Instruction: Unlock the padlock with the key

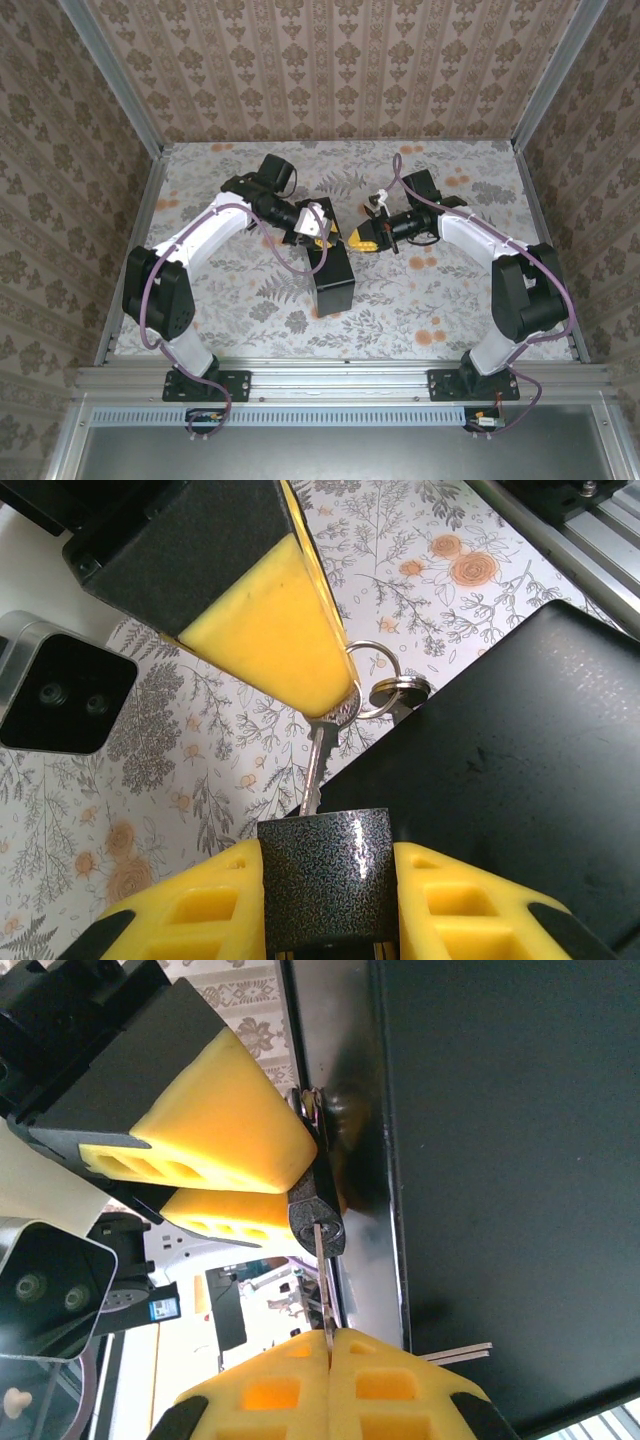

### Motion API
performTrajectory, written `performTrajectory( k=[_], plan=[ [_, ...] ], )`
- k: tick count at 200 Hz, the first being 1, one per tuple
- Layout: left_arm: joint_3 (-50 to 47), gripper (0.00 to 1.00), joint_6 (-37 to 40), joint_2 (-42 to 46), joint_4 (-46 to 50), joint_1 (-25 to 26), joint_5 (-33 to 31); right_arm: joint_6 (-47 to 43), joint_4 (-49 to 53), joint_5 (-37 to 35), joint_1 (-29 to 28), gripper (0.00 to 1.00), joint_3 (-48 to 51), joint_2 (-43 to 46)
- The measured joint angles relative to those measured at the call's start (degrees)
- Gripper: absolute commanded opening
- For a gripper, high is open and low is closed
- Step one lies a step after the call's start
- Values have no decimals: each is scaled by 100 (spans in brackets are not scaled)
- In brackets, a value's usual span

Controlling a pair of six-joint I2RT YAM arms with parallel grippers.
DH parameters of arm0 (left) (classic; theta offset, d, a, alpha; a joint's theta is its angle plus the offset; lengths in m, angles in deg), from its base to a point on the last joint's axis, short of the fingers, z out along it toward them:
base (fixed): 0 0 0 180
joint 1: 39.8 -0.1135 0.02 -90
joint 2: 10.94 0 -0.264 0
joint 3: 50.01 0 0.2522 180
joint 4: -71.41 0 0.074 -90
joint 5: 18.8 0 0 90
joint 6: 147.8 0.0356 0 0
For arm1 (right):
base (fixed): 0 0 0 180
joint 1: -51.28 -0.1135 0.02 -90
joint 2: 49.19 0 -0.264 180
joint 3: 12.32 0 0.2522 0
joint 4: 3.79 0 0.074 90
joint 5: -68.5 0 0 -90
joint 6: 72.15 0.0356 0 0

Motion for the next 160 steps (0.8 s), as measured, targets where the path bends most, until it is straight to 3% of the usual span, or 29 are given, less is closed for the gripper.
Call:
performTrajectory(
  k=[93, 160],
  plan=[
    [466, 17, 507, -262, 627, 7, -136, -1434, 966, 452, 9, 0, -468, -608],
    [1156, 17, 1351, -726, 1602, -140, 282, -2179, 1589, 450, -31, 0, -750, -686]
  ],
)
